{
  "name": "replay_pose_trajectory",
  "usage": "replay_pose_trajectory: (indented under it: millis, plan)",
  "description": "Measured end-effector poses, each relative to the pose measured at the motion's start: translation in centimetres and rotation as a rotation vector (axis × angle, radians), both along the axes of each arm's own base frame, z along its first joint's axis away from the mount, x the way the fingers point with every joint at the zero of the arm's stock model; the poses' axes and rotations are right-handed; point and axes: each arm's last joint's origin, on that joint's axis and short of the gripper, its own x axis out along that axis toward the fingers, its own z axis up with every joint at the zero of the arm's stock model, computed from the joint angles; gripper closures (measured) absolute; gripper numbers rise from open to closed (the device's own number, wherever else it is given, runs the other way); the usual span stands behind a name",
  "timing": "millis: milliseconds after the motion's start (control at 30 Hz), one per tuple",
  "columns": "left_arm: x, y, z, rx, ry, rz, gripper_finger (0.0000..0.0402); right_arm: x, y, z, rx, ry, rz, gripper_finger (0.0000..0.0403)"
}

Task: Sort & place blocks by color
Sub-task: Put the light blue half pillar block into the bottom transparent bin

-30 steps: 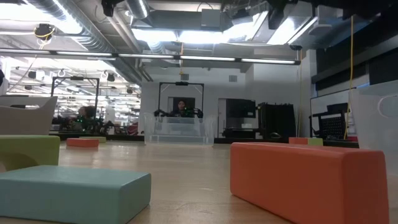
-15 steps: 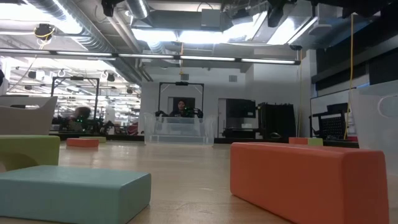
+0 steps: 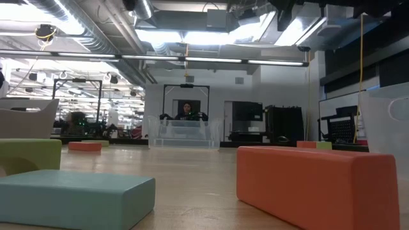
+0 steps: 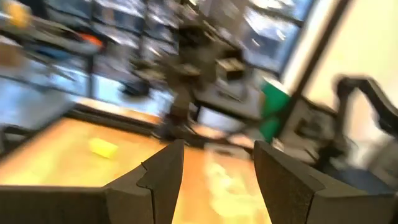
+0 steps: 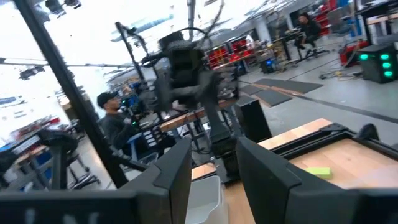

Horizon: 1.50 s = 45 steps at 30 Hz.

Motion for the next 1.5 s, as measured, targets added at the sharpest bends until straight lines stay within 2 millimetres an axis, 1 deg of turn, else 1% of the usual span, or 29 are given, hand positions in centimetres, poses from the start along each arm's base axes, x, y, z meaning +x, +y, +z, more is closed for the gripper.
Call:
replay_pose_trajectory:
  millis: [167,333,433,533,600,700,833,1033,1200,1300,1433,1500]
  plan:
    - [3.7,-3.0,-0.5,0.076,0.252,-0.161,0.0215,0.0,-0.1,0.0,0.017,-0.004,-0.017,0.0270]
    - [7.1,-6.8,-2.3,0.196,0.478,-0.238,0.0214,0.0,-0.1,0.0,0.011,-0.004,-0.018,0.0270]
    - [8.9,-9.1,-3.6,0.230,0.540,-0.267,0.0214,0.0,-0.1,0.0,-0.020,-0.001,-0.024,0.0270]
    - [10.3,-11.3,-5.3,0.266,0.594,-0.299,0.0214,0.0,-0.1,0.0,-0.049,0.001,-0.029,0.0270]
    - [10.8,-12.8,-6.7,0.287,0.635,-0.333,0.0214,0.0,-0.1,0.0,-0.067,0.004,-0.032,0.0270]
    - [11.3,-14.9,-8.5,0.315,0.684,-0.360,0.0214,0.0,-0.1,0.0,-0.085,0.006,-0.035,0.0270]
    - [11.6,-17.1,-11.1,0.337,0.747,-0.325,0.0214,0.0,-0.1,0.0,-0.089,0.006,-0.036,0.0270]
    - [12.1,-18.7,-13.8,0.296,0.800,-0.318,0.0205,0.0,-0.1,0.0,-0.091,0.011,-0.036,0.0270]
    - [12.4,-19.2,-15.3,0.258,0.845,-0.351,0.0185,0.0,-0.1,-0.2,-0.092,0.030,-0.035,0.0270]
    - [12.4,-19.5,-15.9,0.255,0.854,-0.365,0.0174,0.1,-0.1,-0.5,-0.092,0.054,-0.034,0.0270]
    - [12.7,-20.0,-16.1,0.242,0.825,-0.387,0.0161,0.1,-0.1,-0.6,-0.092,0.064,-0.033,0.0270]
    - [12.6,-20.3,-16.7,0.250,0.840,-0.392,0.0155,0.1,-0.1,-0.6,-0.092,0.064,-0.033,0.0270]
